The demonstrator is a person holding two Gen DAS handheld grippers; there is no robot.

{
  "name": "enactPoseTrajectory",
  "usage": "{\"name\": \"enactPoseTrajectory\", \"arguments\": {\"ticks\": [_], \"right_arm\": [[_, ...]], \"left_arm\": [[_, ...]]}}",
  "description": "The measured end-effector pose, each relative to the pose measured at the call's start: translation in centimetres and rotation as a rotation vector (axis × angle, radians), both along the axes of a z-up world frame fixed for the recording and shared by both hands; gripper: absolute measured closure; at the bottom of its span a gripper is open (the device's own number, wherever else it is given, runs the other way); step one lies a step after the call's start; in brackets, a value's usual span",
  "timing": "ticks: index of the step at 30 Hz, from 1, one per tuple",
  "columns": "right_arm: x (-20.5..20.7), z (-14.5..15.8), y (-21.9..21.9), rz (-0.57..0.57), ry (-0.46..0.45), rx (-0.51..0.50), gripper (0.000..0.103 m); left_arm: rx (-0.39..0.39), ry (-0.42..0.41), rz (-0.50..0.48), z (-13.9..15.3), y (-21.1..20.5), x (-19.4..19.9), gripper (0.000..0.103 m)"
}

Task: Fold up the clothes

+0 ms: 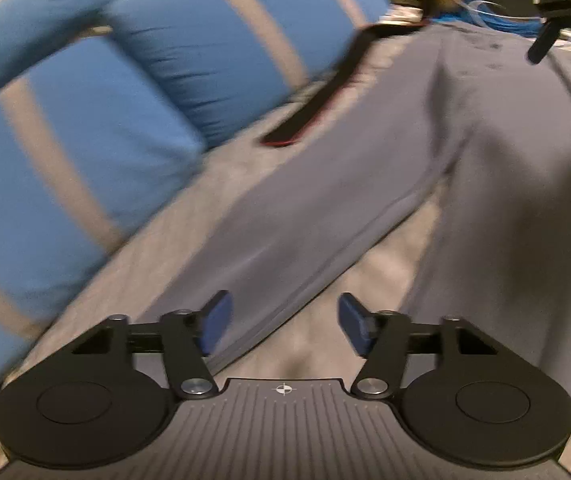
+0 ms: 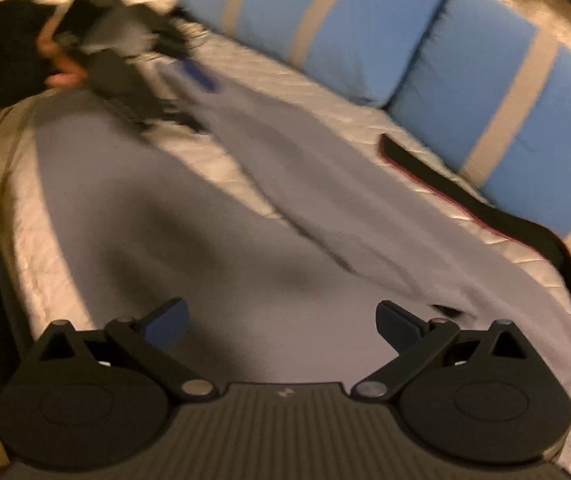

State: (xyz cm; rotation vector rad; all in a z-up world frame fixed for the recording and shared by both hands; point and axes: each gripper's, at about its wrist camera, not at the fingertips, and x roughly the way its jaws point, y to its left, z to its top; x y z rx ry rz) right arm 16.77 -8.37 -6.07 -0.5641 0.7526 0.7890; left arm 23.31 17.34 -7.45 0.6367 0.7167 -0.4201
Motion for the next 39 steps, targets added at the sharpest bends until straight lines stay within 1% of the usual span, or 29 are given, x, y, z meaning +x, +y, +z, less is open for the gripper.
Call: {"name": "enactPoseTrajectory", "arguments": {"ticks": [2,3,4,5,6,7,9,11,15,17,19,20,21,22,25,27,30,31,36,39], "right_arm": [[-0.2,0.0,0.2,0.004,0.001,0.001,0.0],[-0.1,0.1,0.2,0.001,0.0,0.008,0.0],[0.0,0.2,0.1,-0.005,0.006,0.015,0.0],[0.1,0.3,0.0,-0.011,0.014,0.023,0.0],[0.3,0.4,-0.2,-0.018,0.021,0.03,0.0],[0.4,0.4,-0.3,-0.024,0.024,0.034,0.0],[0.6,0.5,-0.5,-0.035,0.028,0.042,0.0],[0.7,0.5,-0.6,-0.043,0.027,0.046,0.0],[0.7,0.5,-0.6,-0.044,0.016,0.046,0.0],[0.8,0.5,-0.6,-0.043,0.02,0.047,0.0],[0.9,0.3,-0.7,-0.047,0.018,0.036,0.0],[0.9,0.2,-0.7,-0.049,0.015,0.03,0.0],[0.9,0.1,-0.6,-0.05,0.005,0.02,0.0],[0.9,-0.1,-0.5,-0.052,-0.005,0.01,0.0],[0.6,-0.5,-0.3,-0.046,-0.05,-0.018,0.0],[0.5,-0.7,-0.2,-0.042,-0.058,-0.03,0.0],[0.4,-0.7,0.0,-0.031,-0.075,-0.019,0.0],[0.3,-0.7,0.1,-0.022,-0.096,-0.016,0.0],[0.1,-0.9,1.1,0.031,-0.252,-0.006,0.0],[0.9,-1.3,1.5,0.075,-0.318,0.037,0.0]], "left_arm": [[-0.033,0.016,-0.05,-0.4,-1.4,1.4,0.051],[-0.048,0.029,-0.06,-0.6,-1.9,2.1,0.051],[-0.052,0.04,-0.065,-1.0,-2.3,2.8,0.054],[-0.052,0.05,-0.07,-1.5,-2.7,3.4,0.057],[-0.045,0.057,-0.076,-1.9,-3.0,3.7,0.062],[-0.038,0.063,-0.078,-2.3,-3.1,3.9,0.064],[-0.021,0.068,-0.07,-3.0,-3.2,4.4,0.067],[-0.012,0.076,-0.069,-3.6,-3.3,4.6,0.067],[-0.018,0.099,-0.068,-4.2,-3.2,4.7,0.068],[-0.023,0.111,-0.071,-4.4,-3.1,4.8,0.071],[-0.048,0.13,-0.068,-4.4,-3.0,4.9,0.083],[-0.061,0.137,-0.061,-4.3,-3.0,4.9,0.087],[-0.066,0.135,-0.055,-4.1,-3.0,4.8,0.095],[-0.071,0.13,-0.047,-3.9,-3.0,4.7,0.1],[-0.083,0.096,-0.013,-3.3,-3.2,4.2,0.101],[-0.085,0.072,0.017,-2.9,-3.5,3.8,0.101],[-0.091,0.013,0.084,-2.4,-4.0,3.3,0.101],[-0.088,-0.007,0.104,-2.3,-4.3,3.1,0.101],[-0.052,-0.164,0.199,-1.3,-6.4,1.4,0.101],[-0.007,-0.277,0.231,-1.4,-7.5,0.1,0.101]]}}
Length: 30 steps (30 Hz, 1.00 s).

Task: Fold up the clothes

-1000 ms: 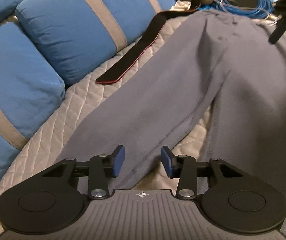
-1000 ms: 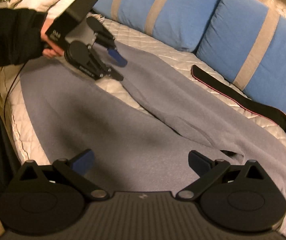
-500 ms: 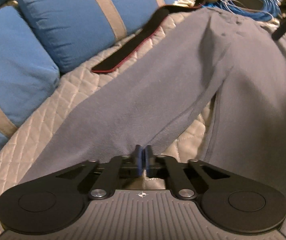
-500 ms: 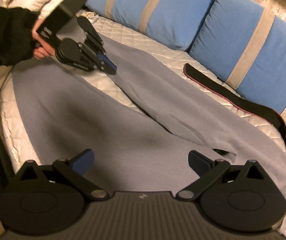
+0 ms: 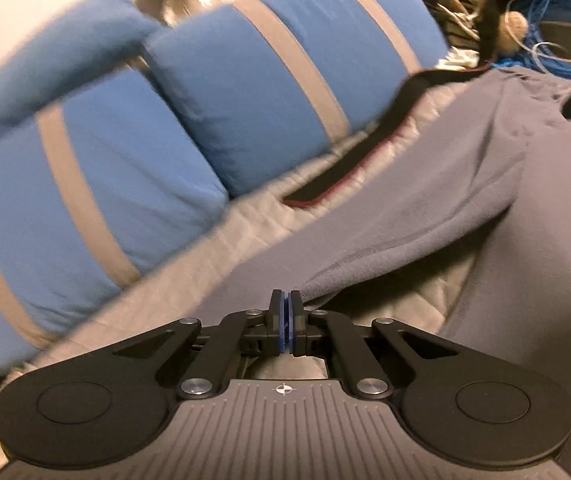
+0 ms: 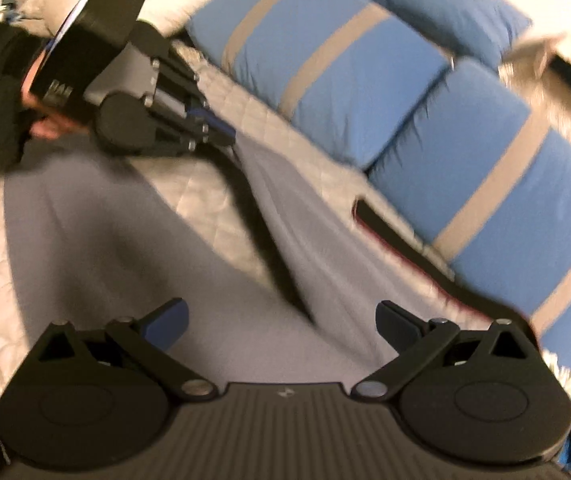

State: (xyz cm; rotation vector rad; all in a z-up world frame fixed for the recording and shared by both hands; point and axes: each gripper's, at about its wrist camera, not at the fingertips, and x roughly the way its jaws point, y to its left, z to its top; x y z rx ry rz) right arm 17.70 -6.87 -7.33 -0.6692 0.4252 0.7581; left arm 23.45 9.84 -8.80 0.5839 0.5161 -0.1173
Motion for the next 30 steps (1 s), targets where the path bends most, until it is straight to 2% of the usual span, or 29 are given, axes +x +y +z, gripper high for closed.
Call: {"name": "enactPoseTrajectory", "arguments": {"ticks": [3,7,12,17,19,22,23,25,30], "right_arm": [[1.9,-0.6,0.3,0.01,-0.011,0.041,0.005],[5.2,-1.9,0.3,-0.011,0.042,0.072,0.016],[8.1,-1.9,-0.7,-0.036,0.121,0.103,0.023],[8.4,-2.1,-0.9,-0.015,0.129,0.047,0.028],[8.6,-2.4,-0.7,-0.016,0.146,0.013,0.032],[9.0,-2.9,-1.0,-0.025,0.169,-0.01,0.037],[9.2,-3.0,-1.1,-0.029,0.177,-0.01,0.04],[9.4,-3.0,-1.3,-0.034,0.198,-0.003,0.042],[9.9,-2.6,-2.0,-0.049,0.246,0.023,0.047]], "left_arm": [[0.024,-0.066,0.013,-0.4,-0.3,-0.9,0.101],[0.05,-0.122,0.015,-0.2,-0.5,-1.3,0.101],[0.01,-0.191,0.094,1.1,0.4,-1.2,0.102],[-0.076,-0.216,0.12,2.2,1.5,-1.4,0.102],[-0.096,-0.193,0.095,1.9,1.2,-1.3,0.1],[-0.075,-0.127,0.045,1.0,0.1,-1.0,0.098],[-0.069,-0.109,0.026,0.7,-0.4,-1.0,0.094],[-0.062,-0.09,-0.022,0.1,-1.4,-0.9,0.077],[-0.02,-0.062,-0.096,-1.3,-3.6,-0.9,0.074]]}}
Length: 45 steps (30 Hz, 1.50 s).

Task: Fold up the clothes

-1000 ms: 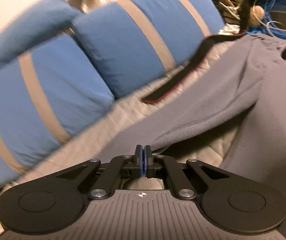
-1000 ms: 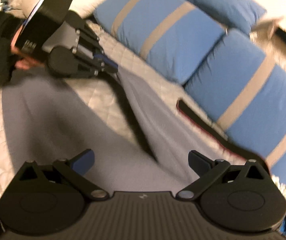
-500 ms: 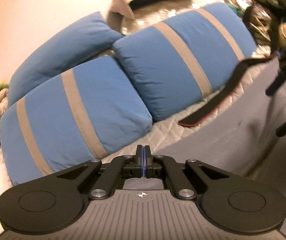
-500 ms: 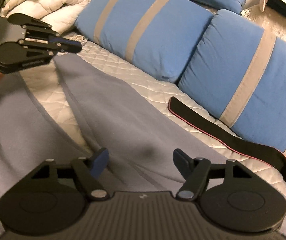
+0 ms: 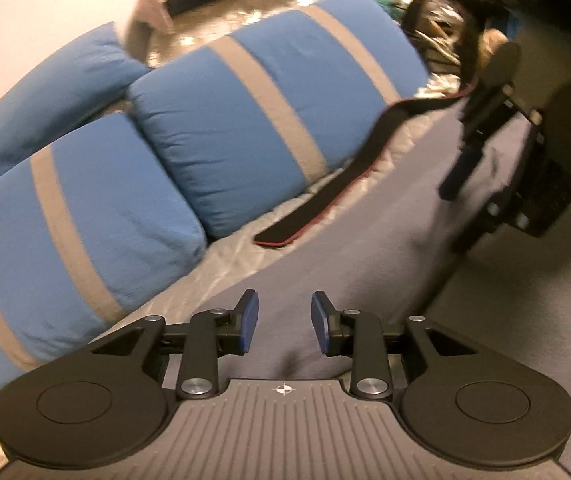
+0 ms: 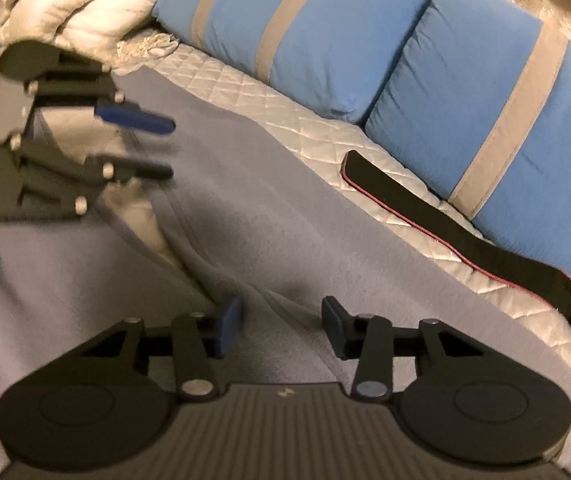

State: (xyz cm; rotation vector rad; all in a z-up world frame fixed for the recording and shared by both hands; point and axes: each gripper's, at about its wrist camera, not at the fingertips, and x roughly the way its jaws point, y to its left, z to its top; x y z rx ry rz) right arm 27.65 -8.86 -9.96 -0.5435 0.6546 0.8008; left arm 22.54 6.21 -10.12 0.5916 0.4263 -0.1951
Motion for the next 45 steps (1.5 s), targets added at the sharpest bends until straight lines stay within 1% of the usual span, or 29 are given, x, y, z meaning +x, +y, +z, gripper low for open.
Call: {"name": "enactPoseTrajectory", "arguments": {"ticks": [4,5,6,7,8,10,12,14,16,20,23,25,29,38,39,41,45], "right_arm": [[0.2,-0.2,-0.1,-0.004,0.022,-0.012,0.051],[0.3,-0.3,-0.1,-0.004,0.027,-0.017,0.055],[0.3,-0.4,-0.1,-0.003,0.03,-0.02,0.061],[0.4,-0.5,-0.1,-0.003,0.033,-0.023,0.065],[0.4,-0.5,-0.1,-0.002,0.035,-0.025,0.074],[0.3,-0.6,0.0,0.001,0.037,-0.031,0.081],[0.0,-0.4,0.1,0.008,0.022,-0.039,0.093],[-0.6,0.1,0.2,0.02,-0.031,-0.051,0.095],[-1.6,0.4,0.5,0.047,-0.122,-0.081,0.095],[-4.3,0.2,1.3,0.146,-0.328,-0.197,0.096],[-5.5,-0.5,1.4,0.209,-0.409,-0.264,0.096],[-5.7,-0.7,1.3,0.227,-0.416,-0.277,0.096],[-5.5,-0.4,1.2,0.224,-0.415,-0.267,0.096],[-5.2,-0.2,1.4,0.222,-0.417,-0.26,0.096],[-5.2,-0.2,1.3,0.223,-0.417,-0.26,0.096],[-5.3,-0.2,1.3,0.228,-0.416,-0.263,0.096],[-5.3,-0.3,1.4,0.241,-0.418,-0.274,0.096]], "left_arm": [[0.019,0.005,-0.03,-0.5,-1.0,-0.2,0.074],[0.019,0.007,-0.032,-0.5,-1.0,-0.1,0.074],[0.019,0.01,-0.035,-0.6,-1.1,-0.1,0.074],[0.02,0.011,-0.036,-0.6,-1.1,-0.1,0.074],[0.021,0.012,-0.035,-0.7,-1.1,0.0,0.074],[0.023,0.016,-0.03,-0.7,-1.1,0.2,0.074],[0.021,0.019,-0.025,-0.7,-1.1,0.3,0.074],[0.019,0.023,-0.023,-0.7,-1.2,0.4,0.074],[0.021,0.029,-0.023,-0.7,-1.3,0.5,0.074],[0.03,0.048,-0.032,-1.1,-1.7,0.8,0.074],[0.027,0.064,-0.038,-1.3,-2.1,1.2,0.074],[0.009,0.071,-0.042,-1.3,-2.3,1.5,0.074],[0.011,0.084,-0.061,-1.5,-2.6,1.9,0.074],[-0.044,0.134,-0.094,-1.6,-2.4,2.1,0.074],[-0.044,0.137,-0.094,-1.8,-2.4,2.2,0.074],[-0.019,0.139,-0.084,-2.2,-2.6,2.5,0.074],[-0.007,0.137,-0.071,-2.6,-2.7,3.0,0.074]]}}
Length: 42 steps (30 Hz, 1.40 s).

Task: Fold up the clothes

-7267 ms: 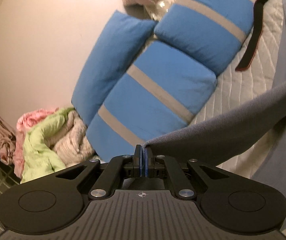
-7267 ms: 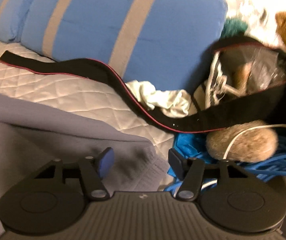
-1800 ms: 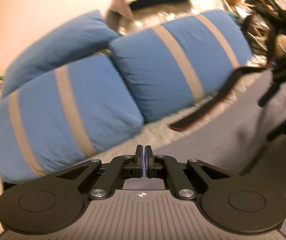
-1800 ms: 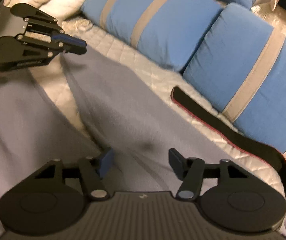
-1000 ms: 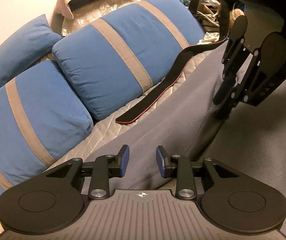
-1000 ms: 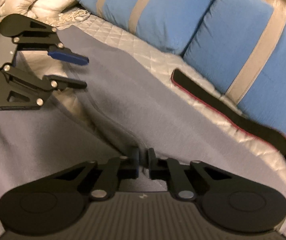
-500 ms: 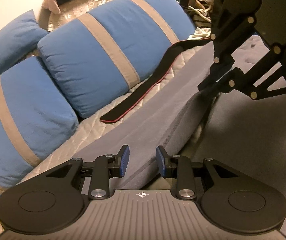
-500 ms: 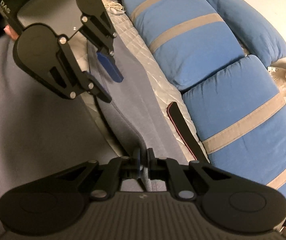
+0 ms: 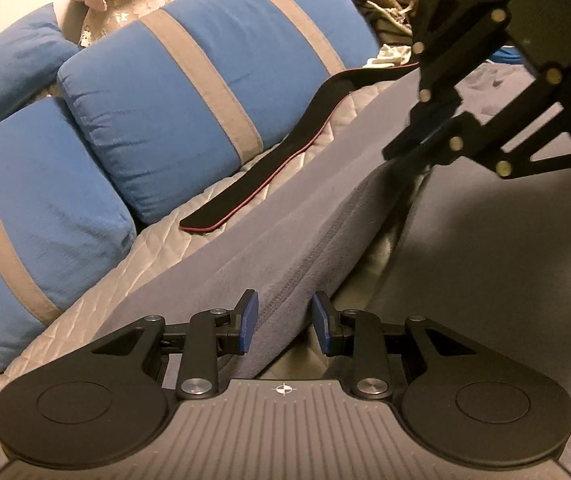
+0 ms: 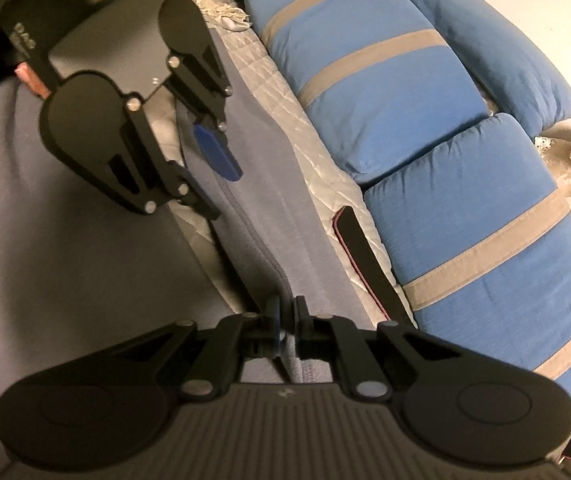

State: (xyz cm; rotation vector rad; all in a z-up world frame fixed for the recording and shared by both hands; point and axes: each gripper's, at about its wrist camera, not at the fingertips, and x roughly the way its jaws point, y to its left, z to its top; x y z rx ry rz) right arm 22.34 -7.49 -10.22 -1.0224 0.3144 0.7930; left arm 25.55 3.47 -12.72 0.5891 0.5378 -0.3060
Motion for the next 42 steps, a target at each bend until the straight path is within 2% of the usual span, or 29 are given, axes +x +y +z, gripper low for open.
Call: {"name": "enactPoseTrajectory", "arguments": {"ticks": [14,20,24,28,29,30,31,32,35,38,42], "right_arm": [[-1.0,-1.3,0.1,0.06,-0.012,-0.079,0.097],[-1.6,-1.8,0.2,0.076,-0.018,-0.104,0.097],[-1.5,-1.7,0.1,0.072,-0.015,-0.094,0.097],[-1.3,-1.4,0.0,0.058,-0.005,-0.063,0.097],[-1.1,-1.2,-0.1,0.051,0.002,-0.048,0.095],[-0.9,-1.0,-0.2,0.035,0.003,-0.024,0.082],[-0.7,-0.8,-0.2,0.02,0.015,-0.004,0.074],[-0.4,-0.5,-0.3,0.006,0.028,0.015,0.07],[0.6,0.1,-0.7,-0.059,0.061,0.057,0.049],[1.4,0.1,-1.2,-0.097,0.057,0.065,0.048],[2.2,0.5,-2.0,-0.136,0.092,0.1,0.048]], "left_arm": [[0.102,-0.043,-0.015,-0.7,-0.9,0.9,0.074],[0.097,-0.037,-0.018,-0.5,-0.9,1.3,0.074],[0.054,-0.001,0.004,-0.2,-0.7,1.7,0.075],[0.037,-0.018,0.002,0.6,-0.6,1.3,0.09],[0.052,-0.039,-0.004,0.6,-0.7,1.0,0.093],[0.066,-0.066,-0.012,0.5,-0.9,0.6,0.097],[0.078,-0.092,-0.016,0.5,-1.0,0.2,0.098],[0.088,-0.116,-0.014,0.5,-1.0,0.0,0.098],[0.115,-0.186,-0.008,0.6,-1.1,-0.6,0.098],[0.14,-0.242,-0.001,0.7,-1.4,-1.0,0.098],[0.158,-0.276,0.017,0.7,-1.7,-0.9,0.098]]}}
